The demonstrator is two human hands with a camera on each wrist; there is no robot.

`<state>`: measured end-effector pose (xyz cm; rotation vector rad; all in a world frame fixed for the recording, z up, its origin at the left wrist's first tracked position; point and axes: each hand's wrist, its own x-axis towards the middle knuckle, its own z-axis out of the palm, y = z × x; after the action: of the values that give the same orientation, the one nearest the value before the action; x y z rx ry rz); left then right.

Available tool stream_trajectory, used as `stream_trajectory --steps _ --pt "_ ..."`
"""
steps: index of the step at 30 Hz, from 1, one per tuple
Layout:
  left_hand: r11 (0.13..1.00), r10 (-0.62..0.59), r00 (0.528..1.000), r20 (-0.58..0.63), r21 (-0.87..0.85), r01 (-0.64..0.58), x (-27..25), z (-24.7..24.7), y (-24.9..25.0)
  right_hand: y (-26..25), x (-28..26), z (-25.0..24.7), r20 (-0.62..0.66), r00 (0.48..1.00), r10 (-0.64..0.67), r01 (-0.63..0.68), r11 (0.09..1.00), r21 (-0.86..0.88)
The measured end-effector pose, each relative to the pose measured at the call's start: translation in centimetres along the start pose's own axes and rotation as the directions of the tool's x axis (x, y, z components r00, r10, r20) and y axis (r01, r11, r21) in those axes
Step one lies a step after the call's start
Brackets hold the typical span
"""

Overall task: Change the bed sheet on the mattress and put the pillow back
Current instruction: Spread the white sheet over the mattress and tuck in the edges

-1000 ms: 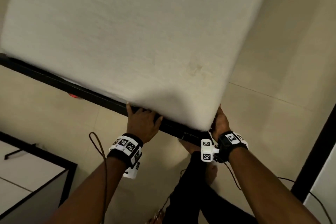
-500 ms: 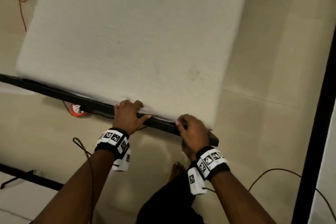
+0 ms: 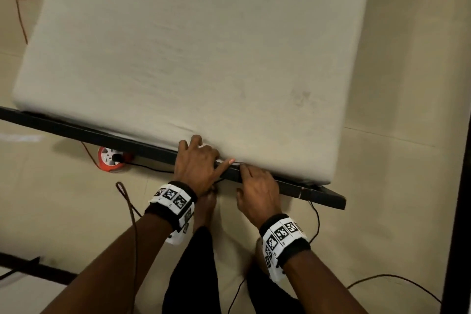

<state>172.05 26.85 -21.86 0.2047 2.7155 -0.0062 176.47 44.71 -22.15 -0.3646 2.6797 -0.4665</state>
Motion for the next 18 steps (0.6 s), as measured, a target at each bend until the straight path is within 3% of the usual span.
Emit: stream_trajectory --steps 4,9,12,15,18 --pt "0.993 0.052 0.992 0.117 0.095 -0.063 -0.8 0.3 0.9 -2.8 1.8 0.2 -0.014 0.999 0.046 -0.046 0.999 0.011" --pt "0.998 0.041 0.999 0.023 -0.053 -0.04 -1.4 0.8 0.8 -3.5 2.6 0.6 -0.083 0.995 0.051 -0.049 0.998 0.027" --pt "0.985 0.11 0.993 0.032 -0.135 -0.105 -1.1 1.0 -0.6 -3.5 2.7 1.3 -0.021 0.997 0.072 -0.071 0.996 0.046" --pt "0.951 0.165 0.984 -0.064 -0.256 -0.176 -0.6 0.4 -3.2 -4.1 3.4 0.8 0.061 0.989 0.134 -0.135 0.991 0.022" --pt "0.972 0.116 0.991 -0.069 -0.199 -0.128 0.0 0.1 -6.7 -5.0 4.7 0.7 0.155 0.969 0.194 -0.189 0.981 -0.049"
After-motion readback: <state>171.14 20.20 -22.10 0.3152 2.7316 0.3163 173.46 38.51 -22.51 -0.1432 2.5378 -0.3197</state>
